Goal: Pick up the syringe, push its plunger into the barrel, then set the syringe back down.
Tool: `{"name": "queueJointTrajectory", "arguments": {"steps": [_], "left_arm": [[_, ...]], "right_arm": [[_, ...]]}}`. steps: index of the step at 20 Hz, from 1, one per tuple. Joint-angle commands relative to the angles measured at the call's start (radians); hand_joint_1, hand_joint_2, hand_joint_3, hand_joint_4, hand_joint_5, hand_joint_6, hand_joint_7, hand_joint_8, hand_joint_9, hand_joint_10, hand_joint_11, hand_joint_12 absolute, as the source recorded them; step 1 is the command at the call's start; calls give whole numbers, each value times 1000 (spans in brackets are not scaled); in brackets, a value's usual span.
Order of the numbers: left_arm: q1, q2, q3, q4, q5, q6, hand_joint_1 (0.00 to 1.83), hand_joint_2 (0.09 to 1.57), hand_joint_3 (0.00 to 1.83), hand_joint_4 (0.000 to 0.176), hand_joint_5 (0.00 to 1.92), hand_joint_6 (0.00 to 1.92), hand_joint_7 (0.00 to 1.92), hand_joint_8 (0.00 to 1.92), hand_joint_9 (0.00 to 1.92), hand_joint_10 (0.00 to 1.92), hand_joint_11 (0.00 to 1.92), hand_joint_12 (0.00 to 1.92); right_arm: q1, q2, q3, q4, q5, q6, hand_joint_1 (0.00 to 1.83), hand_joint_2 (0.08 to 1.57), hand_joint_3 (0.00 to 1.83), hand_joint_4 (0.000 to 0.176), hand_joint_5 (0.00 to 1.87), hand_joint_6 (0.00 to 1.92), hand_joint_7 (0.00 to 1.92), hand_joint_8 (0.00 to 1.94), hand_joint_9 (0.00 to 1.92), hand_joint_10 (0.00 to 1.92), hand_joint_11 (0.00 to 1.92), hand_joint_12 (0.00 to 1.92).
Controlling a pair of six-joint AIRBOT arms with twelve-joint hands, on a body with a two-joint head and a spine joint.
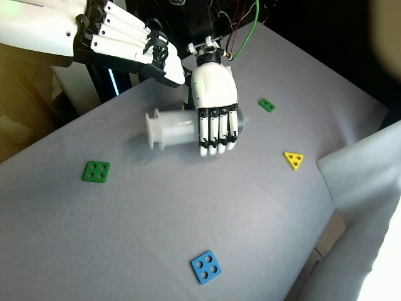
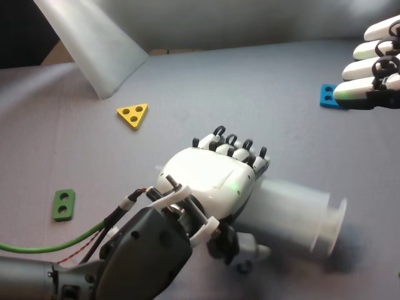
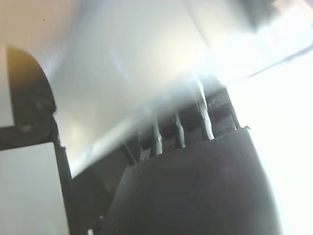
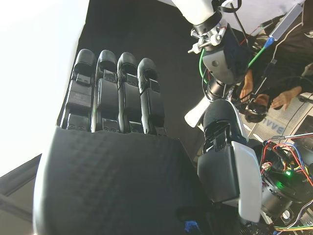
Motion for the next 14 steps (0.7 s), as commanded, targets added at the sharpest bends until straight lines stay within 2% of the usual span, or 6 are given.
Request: {"name": "queueJointTrajectory", "arguments": {"steps": [1,7,9,12,14], "left_arm": [[-5,-6,1,71,-55,-1,474,931,0,0,137,1,80,1,57,2,0,146],[-9,0,3,98,-65,-14,384,900,0,0,84,0,32,0,5,0,0,77],[-17,4,9,125,-65,-35,387,893,0,0,69,1,1,0,0,0,0,23],[-36,15,16,171,-60,-61,384,884,0,0,62,0,0,0,0,0,0,0],[-53,30,24,203,-26,-94,385,888,0,0,56,0,0,0,0,0,0,0]], "right_arm": [[15,1,-3,58,14,6,0,1230,0,0,290,3,243,0,183,1,0,321],[15,1,-3,58,6,6,0,1230,0,0,273,0,230,0,175,0,0,336],[15,1,-3,58,6,6,0,1229,0,0,278,1,243,1,186,2,0,361],[15,1,-3,58,6,6,0,1232,0,0,272,2,225,2,166,2,0,278],[15,1,-3,58,6,6,0,1227,0,0,278,3,232,3,172,3,0,297]]}}
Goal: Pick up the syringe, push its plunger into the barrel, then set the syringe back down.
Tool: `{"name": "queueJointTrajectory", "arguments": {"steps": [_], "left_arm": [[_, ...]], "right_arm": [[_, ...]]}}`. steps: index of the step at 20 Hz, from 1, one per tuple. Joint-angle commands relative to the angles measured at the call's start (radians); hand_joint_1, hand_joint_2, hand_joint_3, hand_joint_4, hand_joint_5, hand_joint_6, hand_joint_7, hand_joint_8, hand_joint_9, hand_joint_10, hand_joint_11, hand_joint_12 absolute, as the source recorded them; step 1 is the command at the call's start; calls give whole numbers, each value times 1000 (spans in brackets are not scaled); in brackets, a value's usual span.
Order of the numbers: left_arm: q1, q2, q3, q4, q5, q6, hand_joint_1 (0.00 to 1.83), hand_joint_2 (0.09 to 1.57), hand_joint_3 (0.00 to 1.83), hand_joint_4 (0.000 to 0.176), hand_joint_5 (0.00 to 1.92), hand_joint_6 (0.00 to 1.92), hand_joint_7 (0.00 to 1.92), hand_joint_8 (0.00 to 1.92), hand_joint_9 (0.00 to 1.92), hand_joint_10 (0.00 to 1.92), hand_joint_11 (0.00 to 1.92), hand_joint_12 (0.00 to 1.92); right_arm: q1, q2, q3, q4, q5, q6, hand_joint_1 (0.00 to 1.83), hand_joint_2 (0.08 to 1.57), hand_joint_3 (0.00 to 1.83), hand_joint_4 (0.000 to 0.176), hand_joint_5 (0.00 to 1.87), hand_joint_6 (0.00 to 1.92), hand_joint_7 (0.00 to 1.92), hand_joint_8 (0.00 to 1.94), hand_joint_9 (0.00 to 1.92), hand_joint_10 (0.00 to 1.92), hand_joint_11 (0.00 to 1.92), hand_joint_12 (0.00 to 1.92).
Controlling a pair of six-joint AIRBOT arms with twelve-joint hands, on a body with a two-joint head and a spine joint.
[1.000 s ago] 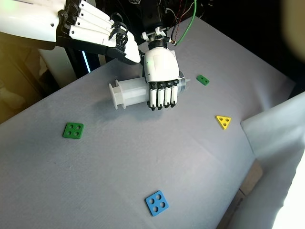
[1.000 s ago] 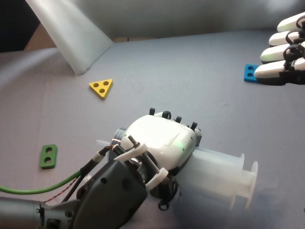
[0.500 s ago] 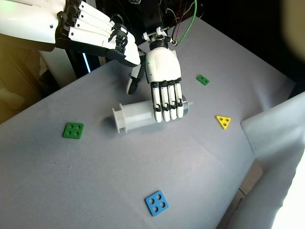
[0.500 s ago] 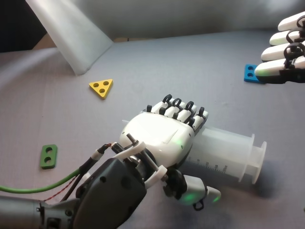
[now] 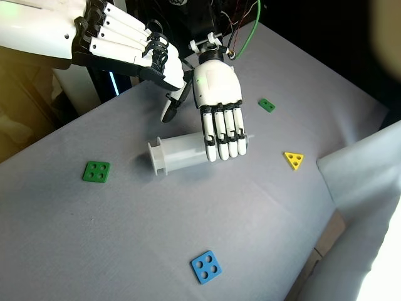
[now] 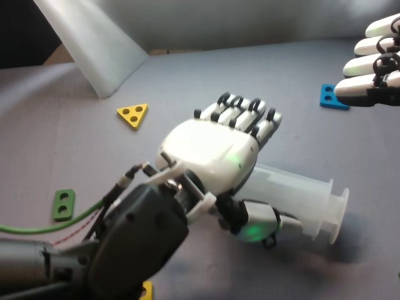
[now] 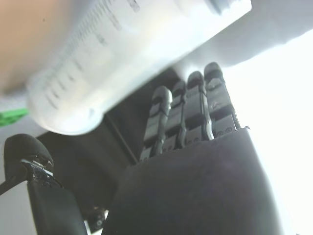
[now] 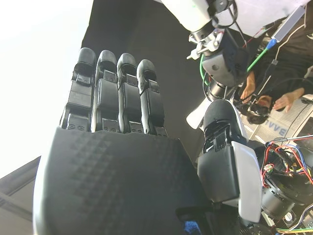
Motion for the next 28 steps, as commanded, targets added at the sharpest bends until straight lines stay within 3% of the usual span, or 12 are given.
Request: {"name": "queueJointTrajectory", "arguments": {"steps": [1,9,14,16,17,18,19,20,21,22,25,28], "left_arm": [[-17,6,7,92,-32,-29,370,894,1,0,49,0,0,0,0,0,0,0],[-78,89,42,358,160,-329,390,919,8,0,85,13,18,6,0,0,0,0],[-114,159,97,760,302,-777,448,1058,2,0,262,4,233,6,187,9,122,79],[-135,180,117,930,325,-942,457,1080,6,0,314,11,318,12,279,6,128,244],[-148,191,128,1032,339,-1043,486,1116,3,0,445,26,485,17,442,23,152,578],[-165,203,138,1147,349,-1144,466,1249,5,0,569,615,454,1030,397,1153,233,1353],[-188,213,151,1278,350,-1273,415,1346,11,0,530,1412,431,1677,388,1767,312,1807],[-210,221,160,1384,350,-1370,382,1413,18,0,580,1729,510,1872,478,1890,426,1898],[-233,230,168,1492,350,-1467,301,1482,27,0,648,1883,613,1911,612,1915,635,1916],[-256,242,174,1593,350,-1555,195,1539,18,0,723,1913,682,1919,673,1920,730,1920],[-296,273,202,1822,253,-1812,154,1571,75,0,819,1921,851,1921,803,1921,896,1921],[-348,293,227,2040,176,-2041,298,1571,51,0,855,1921,937,1921,895,1921,969,1921]], "right_arm": [[15,1,-3,57,17,6,0,1228,0,0,284,4,236,2,174,3,0,320],[15,1,-3,57,17,6,0,1229,0,0,310,7,255,3,186,4,0,341],[15,2,-4,56,17,6,0,1232,0,0,310,3,280,7,218,10,0,439],[15,2,-5,53,17,6,0,1235,1,0,339,10,326,15,259,20,0,546],[15,2,-6,50,17,6,0,1242,2,0,403,23,439,34,357,48,0,740],[15,2,-8,43,17,6,0,1292,7,0,615,32,763,111,554,537,73,1448],[15,2,-11,34,17,6,0,1337,16,0,788,89,732,751,547,1137,246,1630],[15,2,-15,25,17,6,0,1366,8,0,827,370,714,1305,579,1555,362,1812],[16,2,-17,21,17,6,0,1399,4,0,745,1145,737,1684,662,1848,536,1899],[16,2,-18,21,17,6,0,1415,3,0,729,1686,763,1890,737,1906,640,1917],[16,2,-19,21,17,6,0,1492,8,0,1004,1919,945,1941,859,1921,812,1921],[16,2,-19,21,17,13,357,1539,14,0,1041,1921,1052,1941,960,1921,911,1921]]}}
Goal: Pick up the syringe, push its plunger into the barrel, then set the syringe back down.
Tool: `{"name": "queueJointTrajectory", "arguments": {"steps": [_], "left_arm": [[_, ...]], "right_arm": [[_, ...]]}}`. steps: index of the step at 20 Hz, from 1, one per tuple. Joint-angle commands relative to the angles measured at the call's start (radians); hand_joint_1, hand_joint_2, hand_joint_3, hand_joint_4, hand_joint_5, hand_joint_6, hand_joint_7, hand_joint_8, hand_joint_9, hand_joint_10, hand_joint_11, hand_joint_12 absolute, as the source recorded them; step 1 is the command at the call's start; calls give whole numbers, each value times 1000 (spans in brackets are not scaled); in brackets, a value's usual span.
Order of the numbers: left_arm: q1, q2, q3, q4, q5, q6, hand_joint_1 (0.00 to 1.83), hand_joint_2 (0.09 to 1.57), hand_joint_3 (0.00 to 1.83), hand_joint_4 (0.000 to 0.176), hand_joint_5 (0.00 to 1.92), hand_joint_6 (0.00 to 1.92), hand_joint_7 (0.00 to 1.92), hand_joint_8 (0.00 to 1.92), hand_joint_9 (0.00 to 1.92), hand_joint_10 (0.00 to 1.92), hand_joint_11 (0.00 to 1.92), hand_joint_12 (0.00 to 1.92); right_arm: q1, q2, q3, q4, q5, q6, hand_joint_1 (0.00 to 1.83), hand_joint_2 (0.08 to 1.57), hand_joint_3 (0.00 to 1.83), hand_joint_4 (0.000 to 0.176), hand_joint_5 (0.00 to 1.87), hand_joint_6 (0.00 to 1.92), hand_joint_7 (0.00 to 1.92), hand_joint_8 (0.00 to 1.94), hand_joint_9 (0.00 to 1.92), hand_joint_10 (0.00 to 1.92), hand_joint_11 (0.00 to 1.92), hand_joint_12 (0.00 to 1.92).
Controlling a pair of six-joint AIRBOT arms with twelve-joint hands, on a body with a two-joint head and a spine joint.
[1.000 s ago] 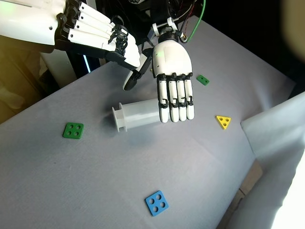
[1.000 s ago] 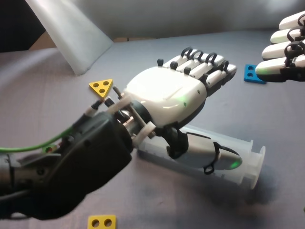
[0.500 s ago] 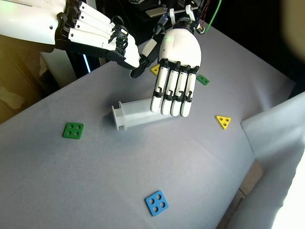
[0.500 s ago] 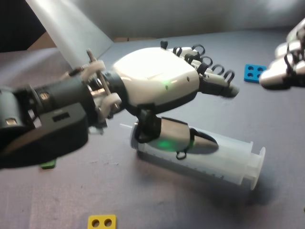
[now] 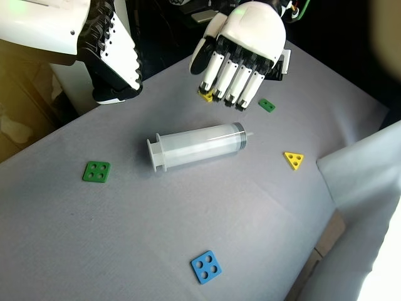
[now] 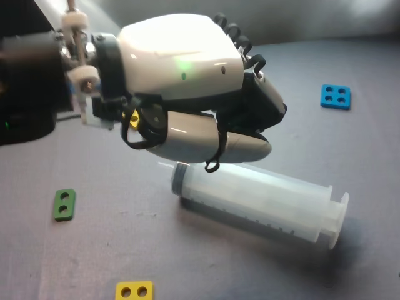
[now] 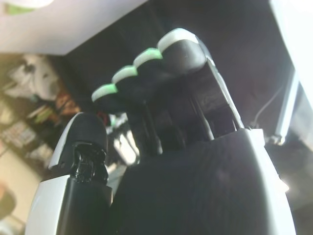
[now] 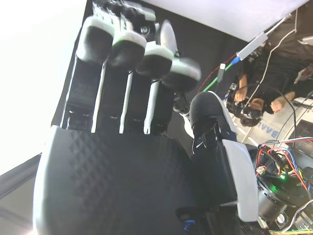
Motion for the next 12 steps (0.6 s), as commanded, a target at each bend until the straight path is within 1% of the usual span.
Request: {"name": "queueJointTrajectory", "arguments": {"steps": [1,2,4,6,9,12], "left_arm": [[-26,0,0,-52,-97,-9,321,1571,51,0,822,1921,903,1921,869,1921,946,1921],[-34,0,0,-51,-97,-12,337,1571,56,0,797,1921,883,1921,849,1921,925,1921],[-64,0,-1,-22,-97,-37,330,1571,57,0,793,1921,883,1921,849,1921,924,1921],[-81,6,-7,31,-95,-89,321,1571,67,0,795,1921,881,1921,845,1921,924,1921],[-89,29,-26,30,-66,-91,295,1571,62,0,790,1921,859,1921,829,1921,904,1921],[-98,33,-25,30,-55,-88,304,1571,56,0,784,1921,845,1921,807,1921,880,1921]], "right_arm": [[16,1,-2,54,17,9,392,1541,10,0,1053,1921,1080,1941,980,1921,915,1921],[16,1,-2,54,17,11,396,1544,8,0,1050,1921,1085,1941,991,1921,930,1921],[16,1,-3,54,17,12,399,1543,4,0,1056,1921,1087,1941,989,1921,935,1921],[16,1,-2,54,17,12,363,1552,4,0,1067,1921,1102,1941,997,1921,962,1921],[17,1,-4,54,17,12,319,1559,4,0,1075,1921,1102,1941,1002,1921,948,1921],[17,1,-5,54,17,12,319,1557,1,0,1079,1921,1107,1941,1012,1921,965,1921]]}}
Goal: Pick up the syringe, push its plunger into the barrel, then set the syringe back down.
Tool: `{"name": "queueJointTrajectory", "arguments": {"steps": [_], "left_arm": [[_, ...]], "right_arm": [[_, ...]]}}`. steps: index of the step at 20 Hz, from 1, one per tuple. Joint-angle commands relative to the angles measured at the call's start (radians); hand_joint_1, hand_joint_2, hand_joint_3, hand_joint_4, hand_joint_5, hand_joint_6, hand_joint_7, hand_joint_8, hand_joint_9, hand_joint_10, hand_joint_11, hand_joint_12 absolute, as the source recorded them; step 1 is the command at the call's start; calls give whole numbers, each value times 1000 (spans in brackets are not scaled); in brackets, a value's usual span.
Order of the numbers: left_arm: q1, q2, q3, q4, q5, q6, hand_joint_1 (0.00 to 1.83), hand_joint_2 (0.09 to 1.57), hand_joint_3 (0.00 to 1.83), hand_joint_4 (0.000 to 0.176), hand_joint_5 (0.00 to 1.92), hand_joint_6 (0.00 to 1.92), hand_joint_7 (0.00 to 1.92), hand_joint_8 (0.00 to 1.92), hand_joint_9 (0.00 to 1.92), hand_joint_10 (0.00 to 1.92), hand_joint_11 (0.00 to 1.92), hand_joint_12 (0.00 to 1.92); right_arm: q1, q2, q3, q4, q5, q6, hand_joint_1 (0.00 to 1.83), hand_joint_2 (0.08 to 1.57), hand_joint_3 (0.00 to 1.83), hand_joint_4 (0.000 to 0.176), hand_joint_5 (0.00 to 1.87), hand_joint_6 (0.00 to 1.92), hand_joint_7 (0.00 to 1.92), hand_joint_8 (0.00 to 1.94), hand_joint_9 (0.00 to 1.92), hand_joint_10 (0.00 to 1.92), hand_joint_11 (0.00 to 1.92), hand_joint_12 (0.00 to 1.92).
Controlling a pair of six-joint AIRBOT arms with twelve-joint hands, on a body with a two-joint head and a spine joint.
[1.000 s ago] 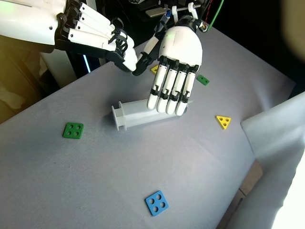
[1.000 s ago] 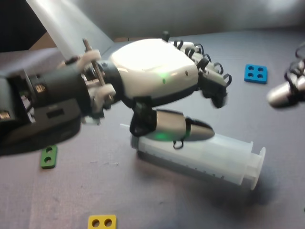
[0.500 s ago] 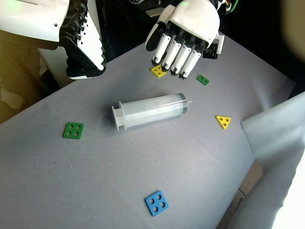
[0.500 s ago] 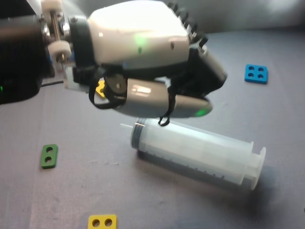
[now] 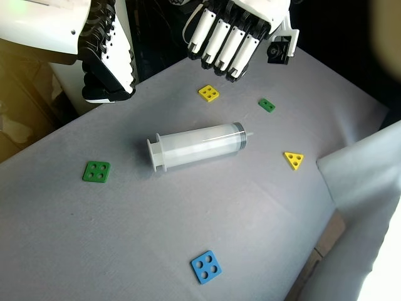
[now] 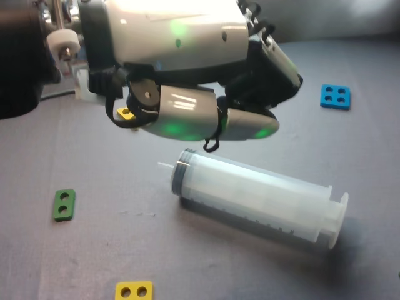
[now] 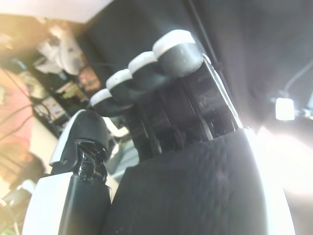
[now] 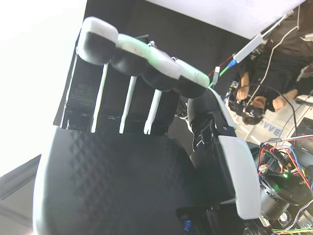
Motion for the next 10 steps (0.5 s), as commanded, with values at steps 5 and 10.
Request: {"name": "queueJointTrajectory", "arguments": {"steps": [5,10], "left_arm": [[-10,-1,-18,-59,-31,2,278,1571,63,0,775,1921,832,1921,794,1921,864,1921],[-10,-1,-22,-91,-26,33,219,1571,80,0,757,1921,826,1921,787,1921,858,1921]], "right_arm": [[14,1,-6,43,17,3,221,1554,1,0,1064,1921,1076,1941,971,1921,928,1921],[14,1,-7,42,16,3,236,1535,0,0,1061,1921,1074,1941,963,1921,919,1921]]}}
